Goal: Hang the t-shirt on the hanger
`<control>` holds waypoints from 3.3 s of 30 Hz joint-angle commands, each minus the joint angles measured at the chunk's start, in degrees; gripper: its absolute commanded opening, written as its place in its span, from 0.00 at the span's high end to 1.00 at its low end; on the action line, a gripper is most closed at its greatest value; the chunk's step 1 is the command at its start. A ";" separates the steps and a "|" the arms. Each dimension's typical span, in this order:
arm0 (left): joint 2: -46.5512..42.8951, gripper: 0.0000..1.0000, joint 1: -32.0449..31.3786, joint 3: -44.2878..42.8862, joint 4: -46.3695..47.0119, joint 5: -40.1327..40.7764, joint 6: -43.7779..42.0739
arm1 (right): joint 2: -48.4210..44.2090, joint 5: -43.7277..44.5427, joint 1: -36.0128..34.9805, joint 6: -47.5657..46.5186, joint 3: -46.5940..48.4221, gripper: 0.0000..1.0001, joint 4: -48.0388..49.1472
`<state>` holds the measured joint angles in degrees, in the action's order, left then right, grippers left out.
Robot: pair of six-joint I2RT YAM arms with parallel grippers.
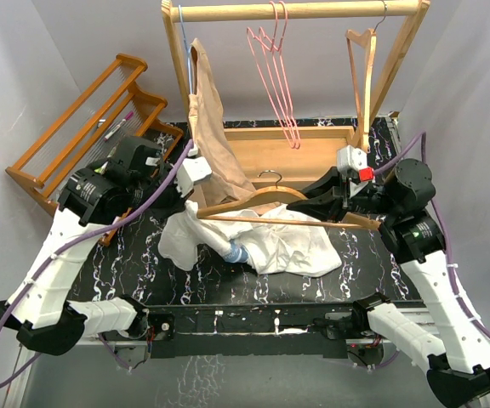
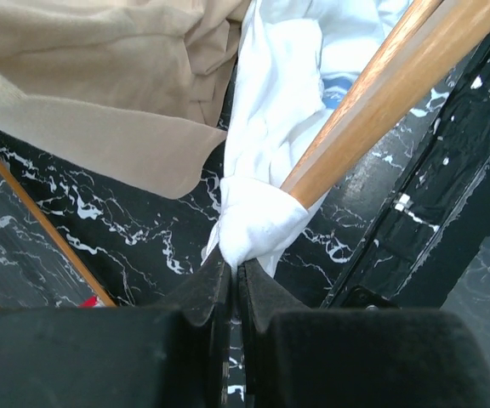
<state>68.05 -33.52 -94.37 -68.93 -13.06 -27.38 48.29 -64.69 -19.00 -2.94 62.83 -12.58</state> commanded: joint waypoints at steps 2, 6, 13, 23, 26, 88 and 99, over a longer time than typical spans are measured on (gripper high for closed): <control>2.34 1.00 -0.10 -5.84 0.79 -4.51 1.62 | -1.00 -0.17 -0.07 7.17 -4.27 0.92 15.34; 4.55 1.00 -0.19 -8.79 0.30 -7.28 1.73 | 0.39 -0.89 -0.06 8.28 -5.03 0.92 17.40; 8.23 1.00 -0.19 -14.26 -1.38 -12.28 2.71 | 0.03 4.06 -0.06 10.82 -8.94 0.92 24.82; 4.58 1.00 -0.24 -10.73 -2.44 -6.92 0.48 | -2.25 14.41 -0.06 10.53 -11.64 0.92 30.11; 1.37 1.00 -0.23 -6.07 -1.04 -4.01 0.05 | -3.40 15.42 -0.05 9.53 -10.58 0.92 28.85; 5.01 1.00 2.87 -4.36 7.36 -1.25 2.41 | -3.84 13.41 -0.07 1.07 -7.91 0.92 -0.03; 4.16 1.00 2.92 -1.99 6.26 -3.30 1.45 | -5.61 22.62 -0.07 -0.60 -4.34 0.92 0.84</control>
<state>73.60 -30.85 -96.71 -61.76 -14.33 -25.93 44.97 -45.91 -19.00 -3.07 54.37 -17.34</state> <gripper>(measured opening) 0.014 0.165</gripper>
